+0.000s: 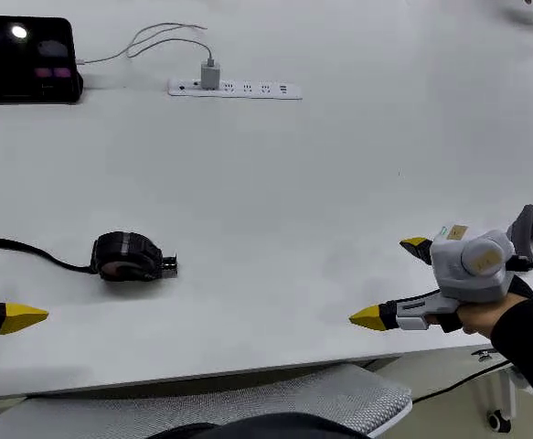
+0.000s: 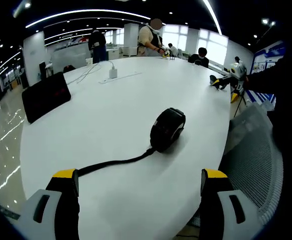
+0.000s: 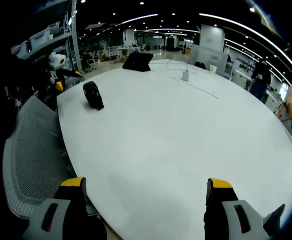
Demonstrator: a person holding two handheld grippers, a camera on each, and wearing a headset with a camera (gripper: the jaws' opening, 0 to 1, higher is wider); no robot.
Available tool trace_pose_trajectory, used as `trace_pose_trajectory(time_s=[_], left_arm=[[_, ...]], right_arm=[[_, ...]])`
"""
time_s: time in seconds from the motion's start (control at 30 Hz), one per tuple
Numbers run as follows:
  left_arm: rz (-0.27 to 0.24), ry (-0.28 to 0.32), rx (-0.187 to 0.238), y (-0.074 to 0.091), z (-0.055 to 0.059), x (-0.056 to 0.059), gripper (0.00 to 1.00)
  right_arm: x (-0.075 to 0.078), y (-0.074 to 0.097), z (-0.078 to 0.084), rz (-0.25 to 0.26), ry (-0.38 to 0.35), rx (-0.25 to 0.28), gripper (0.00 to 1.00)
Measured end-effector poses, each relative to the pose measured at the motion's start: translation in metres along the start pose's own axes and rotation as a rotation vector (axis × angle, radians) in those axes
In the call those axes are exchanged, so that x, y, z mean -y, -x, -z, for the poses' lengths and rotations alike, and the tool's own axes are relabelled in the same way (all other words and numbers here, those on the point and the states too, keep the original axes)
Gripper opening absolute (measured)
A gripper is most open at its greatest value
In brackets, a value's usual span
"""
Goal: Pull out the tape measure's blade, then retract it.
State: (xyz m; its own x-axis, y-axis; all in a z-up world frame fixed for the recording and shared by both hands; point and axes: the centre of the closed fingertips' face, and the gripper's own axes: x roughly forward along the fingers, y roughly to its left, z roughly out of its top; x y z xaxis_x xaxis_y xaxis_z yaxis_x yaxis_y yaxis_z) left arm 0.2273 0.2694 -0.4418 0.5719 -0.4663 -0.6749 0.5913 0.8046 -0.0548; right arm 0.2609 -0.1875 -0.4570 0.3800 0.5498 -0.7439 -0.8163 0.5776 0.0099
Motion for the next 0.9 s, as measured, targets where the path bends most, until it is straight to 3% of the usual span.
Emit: trace_pose_trajectory(time_s=[0.17, 0.33, 0.63, 0.77, 0.9], left_arm=[[0.024, -0.012, -0.041, -0.006, 0.003, 0.002, 0.99], [0.047, -0.048, -0.055, -0.011, 0.001, 0.006, 0.99], [0.098, -0.178, -0.08, -0.021, -0.009, 0.011, 0.99], [0.109, -0.283, -0.118, -0.025, -0.01, 0.009, 0.99], [0.134, -0.322, -0.124, -0.03, -0.016, 0.012, 0.99]], right_arm=[[-0.003, -0.008, -0.003, -0.025, 0.015, 0.001, 0.99], [-0.001, -0.018, -0.02, -0.037, 0.06, 0.031, 0.99], [-0.009, -0.03, -0.047, -0.072, 0.08, 0.045, 0.99], [-0.012, -0.034, -0.053, -0.083, 0.1, 0.049, 0.99], [-0.018, -0.038, -0.061, -0.105, 0.142, 0.057, 0.99]])
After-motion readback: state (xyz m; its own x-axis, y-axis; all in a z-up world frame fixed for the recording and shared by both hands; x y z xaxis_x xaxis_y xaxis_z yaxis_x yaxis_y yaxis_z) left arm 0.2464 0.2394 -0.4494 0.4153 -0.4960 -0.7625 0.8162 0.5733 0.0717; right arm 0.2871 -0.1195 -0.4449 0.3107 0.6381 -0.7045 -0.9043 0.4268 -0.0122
